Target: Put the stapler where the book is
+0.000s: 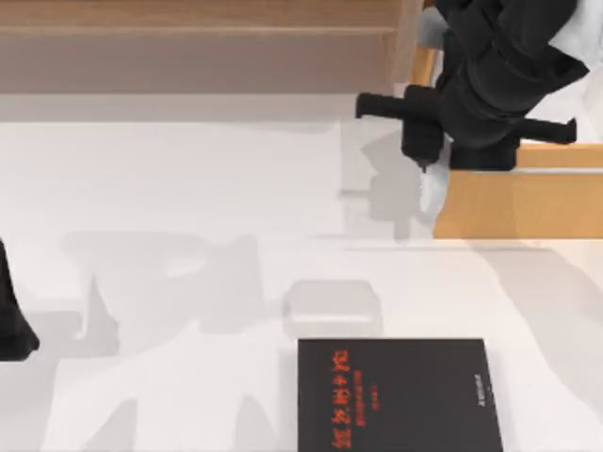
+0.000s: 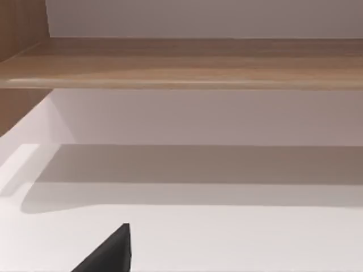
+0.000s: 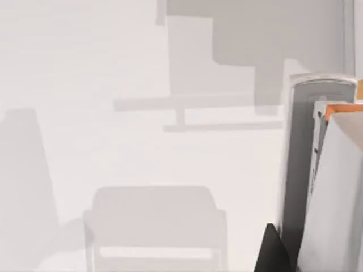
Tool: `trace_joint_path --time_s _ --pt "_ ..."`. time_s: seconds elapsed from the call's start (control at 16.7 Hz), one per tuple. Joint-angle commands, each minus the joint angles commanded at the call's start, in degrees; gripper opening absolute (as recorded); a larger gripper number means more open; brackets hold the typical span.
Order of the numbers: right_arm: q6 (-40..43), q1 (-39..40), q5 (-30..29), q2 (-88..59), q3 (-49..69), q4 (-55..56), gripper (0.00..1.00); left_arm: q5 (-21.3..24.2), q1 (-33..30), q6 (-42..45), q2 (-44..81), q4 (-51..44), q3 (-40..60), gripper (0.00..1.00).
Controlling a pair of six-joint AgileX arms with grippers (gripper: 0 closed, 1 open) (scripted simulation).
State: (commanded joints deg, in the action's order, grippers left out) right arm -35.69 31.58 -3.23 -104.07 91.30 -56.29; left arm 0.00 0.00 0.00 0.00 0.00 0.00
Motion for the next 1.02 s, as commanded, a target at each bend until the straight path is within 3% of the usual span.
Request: trace_joint_path --time_s 0.54,1.02 --pt "-14.7 17.02 -0.89 3.87 -20.16 0.92 0.0 0.0 0.0 0.0 0.0 0.0 0.0 1.0" --pt "-15.89 18.68 -0.82 3.74 -21.88 1.15 0.0 0.0 0.0 0.0 0.0 0.0 0.0 1.0"
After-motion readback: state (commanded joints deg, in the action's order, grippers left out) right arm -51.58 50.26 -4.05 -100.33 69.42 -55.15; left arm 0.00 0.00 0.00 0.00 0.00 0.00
